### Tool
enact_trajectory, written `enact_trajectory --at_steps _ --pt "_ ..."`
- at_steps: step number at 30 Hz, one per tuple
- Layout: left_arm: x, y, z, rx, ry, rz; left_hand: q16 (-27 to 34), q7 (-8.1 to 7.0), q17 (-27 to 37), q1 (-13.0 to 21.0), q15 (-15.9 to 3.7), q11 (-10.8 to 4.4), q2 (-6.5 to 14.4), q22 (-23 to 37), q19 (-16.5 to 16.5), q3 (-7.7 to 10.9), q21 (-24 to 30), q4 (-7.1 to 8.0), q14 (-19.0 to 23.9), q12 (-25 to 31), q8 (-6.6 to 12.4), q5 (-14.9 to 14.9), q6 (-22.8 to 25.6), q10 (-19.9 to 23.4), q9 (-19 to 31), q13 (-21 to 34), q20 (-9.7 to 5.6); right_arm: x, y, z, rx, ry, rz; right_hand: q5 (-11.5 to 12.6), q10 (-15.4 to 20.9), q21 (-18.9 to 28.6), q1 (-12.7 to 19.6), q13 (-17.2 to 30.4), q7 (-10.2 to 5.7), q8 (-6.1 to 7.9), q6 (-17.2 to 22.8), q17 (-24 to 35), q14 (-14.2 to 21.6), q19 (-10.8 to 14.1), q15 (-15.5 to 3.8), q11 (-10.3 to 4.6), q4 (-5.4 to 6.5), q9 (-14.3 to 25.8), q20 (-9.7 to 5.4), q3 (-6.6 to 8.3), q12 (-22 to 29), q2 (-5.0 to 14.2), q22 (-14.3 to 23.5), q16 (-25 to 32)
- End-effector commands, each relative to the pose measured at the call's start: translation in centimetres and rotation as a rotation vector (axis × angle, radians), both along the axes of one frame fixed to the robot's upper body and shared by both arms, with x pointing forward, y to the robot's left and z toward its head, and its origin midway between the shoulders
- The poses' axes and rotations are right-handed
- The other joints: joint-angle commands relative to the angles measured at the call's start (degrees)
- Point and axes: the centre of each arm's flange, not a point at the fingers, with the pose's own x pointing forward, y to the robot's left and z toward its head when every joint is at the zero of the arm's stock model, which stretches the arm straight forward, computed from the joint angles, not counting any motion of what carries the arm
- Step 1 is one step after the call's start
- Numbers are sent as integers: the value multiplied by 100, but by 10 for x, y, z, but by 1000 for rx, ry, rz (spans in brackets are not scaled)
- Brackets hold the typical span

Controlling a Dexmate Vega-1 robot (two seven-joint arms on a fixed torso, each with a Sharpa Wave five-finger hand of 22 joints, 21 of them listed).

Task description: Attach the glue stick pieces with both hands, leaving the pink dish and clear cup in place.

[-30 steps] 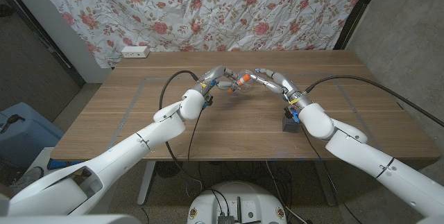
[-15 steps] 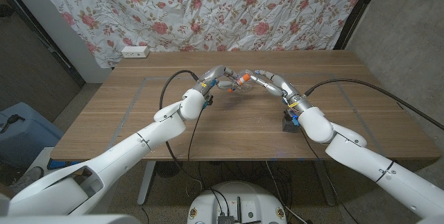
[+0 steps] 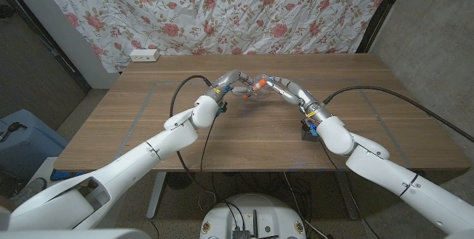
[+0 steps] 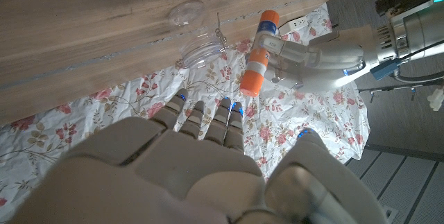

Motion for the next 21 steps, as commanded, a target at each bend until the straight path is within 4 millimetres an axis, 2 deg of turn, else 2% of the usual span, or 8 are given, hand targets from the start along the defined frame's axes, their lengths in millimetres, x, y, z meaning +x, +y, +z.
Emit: enact_trajectory --at_steps 1,21 --pt "1 1 2 7 -2 -2 36 234 17 -533 -831 -47 634 10 -29 317 27 282 -14 36 29 22 274 6 8 97 -42 -1 7 1 -22 -12 11 9 -46 12 -101 3 11 13 -13 10 -34 -23 -14 -13 47 4 23 2 9 1 33 -29" --pt "-1 4 2 5 -4 5 35 224 16 -536 -829 -46 634 10 -33 317 26 281 -20 37 36 21 287 6 8 97 -42 2 16 5 -60 -10 27 23 -59 34 -289 0 -3 20 -42 2 -76 -16 -14 -28 111 0 35 -53 27 -16 32 -50"
